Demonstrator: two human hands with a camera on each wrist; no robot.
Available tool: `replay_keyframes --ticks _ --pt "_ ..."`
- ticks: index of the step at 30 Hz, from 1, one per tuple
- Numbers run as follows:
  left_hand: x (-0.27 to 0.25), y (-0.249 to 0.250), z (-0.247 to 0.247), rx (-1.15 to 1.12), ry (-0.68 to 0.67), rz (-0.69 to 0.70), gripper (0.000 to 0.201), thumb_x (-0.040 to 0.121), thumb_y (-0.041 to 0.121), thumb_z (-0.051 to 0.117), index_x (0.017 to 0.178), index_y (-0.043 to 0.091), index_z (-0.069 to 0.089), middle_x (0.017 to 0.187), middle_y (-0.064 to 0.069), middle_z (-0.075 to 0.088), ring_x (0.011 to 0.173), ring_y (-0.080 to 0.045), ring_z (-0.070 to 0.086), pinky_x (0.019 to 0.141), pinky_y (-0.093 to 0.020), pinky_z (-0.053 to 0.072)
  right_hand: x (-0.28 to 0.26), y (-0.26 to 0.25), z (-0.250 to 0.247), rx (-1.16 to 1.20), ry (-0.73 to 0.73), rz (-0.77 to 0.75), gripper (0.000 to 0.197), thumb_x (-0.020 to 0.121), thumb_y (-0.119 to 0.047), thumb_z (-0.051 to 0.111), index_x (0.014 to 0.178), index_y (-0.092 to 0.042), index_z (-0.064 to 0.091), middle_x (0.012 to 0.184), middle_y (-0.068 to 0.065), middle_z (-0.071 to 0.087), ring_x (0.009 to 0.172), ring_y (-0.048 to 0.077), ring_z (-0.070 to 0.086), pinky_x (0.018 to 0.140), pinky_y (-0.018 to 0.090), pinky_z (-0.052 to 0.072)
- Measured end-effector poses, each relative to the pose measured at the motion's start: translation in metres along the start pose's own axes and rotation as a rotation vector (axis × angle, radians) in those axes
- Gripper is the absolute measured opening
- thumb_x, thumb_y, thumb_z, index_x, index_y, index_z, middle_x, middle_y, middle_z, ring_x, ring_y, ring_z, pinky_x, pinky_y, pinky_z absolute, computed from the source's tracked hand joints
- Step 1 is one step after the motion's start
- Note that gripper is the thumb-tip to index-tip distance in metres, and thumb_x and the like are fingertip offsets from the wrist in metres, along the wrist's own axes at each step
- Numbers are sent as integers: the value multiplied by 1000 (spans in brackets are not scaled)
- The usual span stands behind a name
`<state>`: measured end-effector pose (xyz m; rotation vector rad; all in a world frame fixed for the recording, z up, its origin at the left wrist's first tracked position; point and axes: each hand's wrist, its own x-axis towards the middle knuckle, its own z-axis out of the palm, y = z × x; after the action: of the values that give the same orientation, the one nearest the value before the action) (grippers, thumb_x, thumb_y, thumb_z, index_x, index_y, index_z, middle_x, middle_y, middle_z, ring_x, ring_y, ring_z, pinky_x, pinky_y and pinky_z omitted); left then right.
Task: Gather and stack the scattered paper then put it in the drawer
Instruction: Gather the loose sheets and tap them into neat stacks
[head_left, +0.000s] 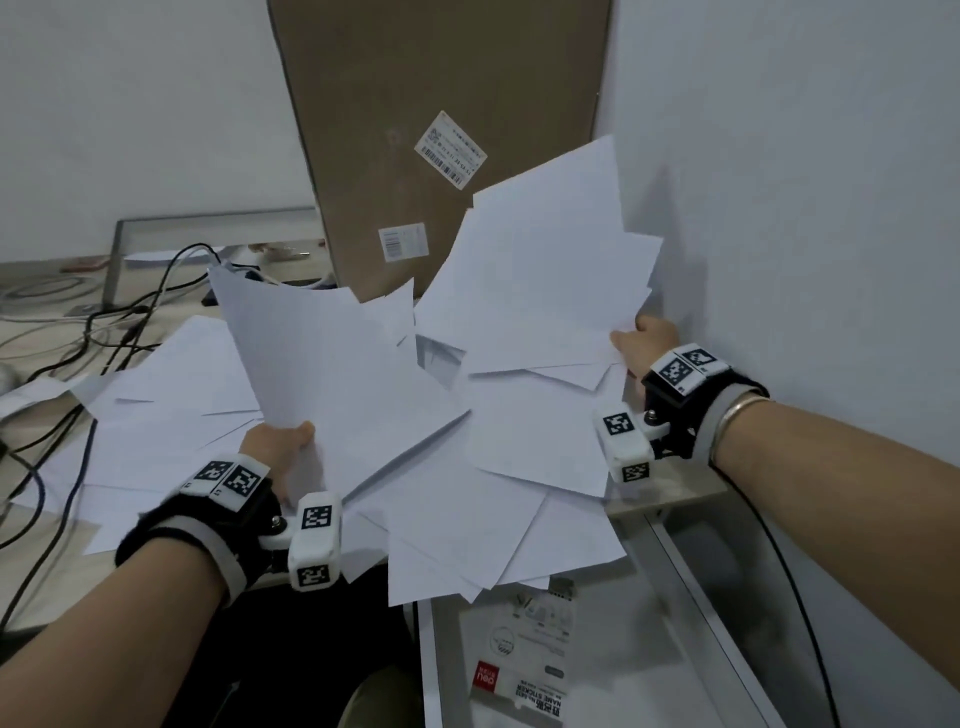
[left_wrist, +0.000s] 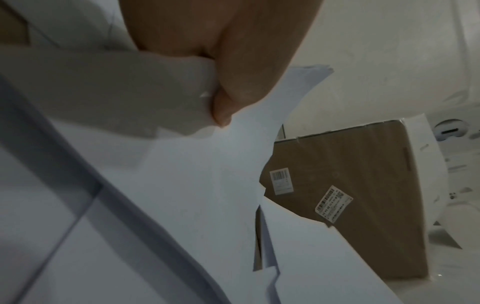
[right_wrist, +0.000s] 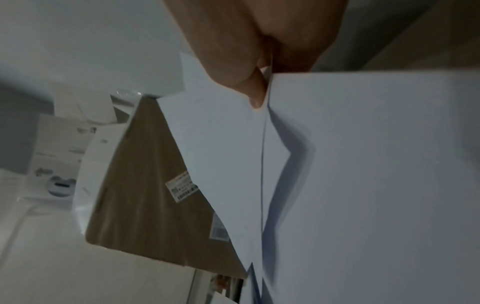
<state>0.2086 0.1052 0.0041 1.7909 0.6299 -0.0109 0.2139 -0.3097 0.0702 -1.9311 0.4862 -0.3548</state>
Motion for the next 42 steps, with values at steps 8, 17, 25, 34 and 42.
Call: replay_keyframes --ticks 8,17,25,34,42 --pt "-34 13 4 114 70 35 41 94 14 54 124 -14 49 128 -28 55 117 -41 54 103 -45 42 -6 -33 -27 259 164 -30 18 86 -10 53 96 -2 65 91 5 66 82 23 61 76 32 52" --pt "-58 9 4 -40 -80 87 52 79 35 59 112 -5 56 93 -20 62 83 -33 57 81 -46 48 -29 -71 -22 522 99 -24 20 84 -1 52 98 9 60 83 12 59 73 22 53 65 36 48" --pt "-94 27 21 -186 -369 100 45 100 43 38 123 8 52 108 -11 66 93 -26 63 75 -36 51 -43 -37 0 326 -33 1 10 82 -12 55 75 -13 62 89 11 68 81 29 64 76 44 55" --pt "-98 27 29 -145 -455 16 56 96 59 27 112 14 57 107 -9 69 92 -25 64 81 -39 49 -49 20 24 80 -76 51 25 73 -27 54 88 -10 64 96 11 71 91 33 67 86 45 55" --pt "-91 19 31 -39 -563 -29 39 96 43 48 106 9 62 85 -6 76 71 -18 73 60 -30 58 -39 30 29 57 -150 58 14 82 -18 59 93 -10 63 106 16 68 99 34 64 92 50 52"
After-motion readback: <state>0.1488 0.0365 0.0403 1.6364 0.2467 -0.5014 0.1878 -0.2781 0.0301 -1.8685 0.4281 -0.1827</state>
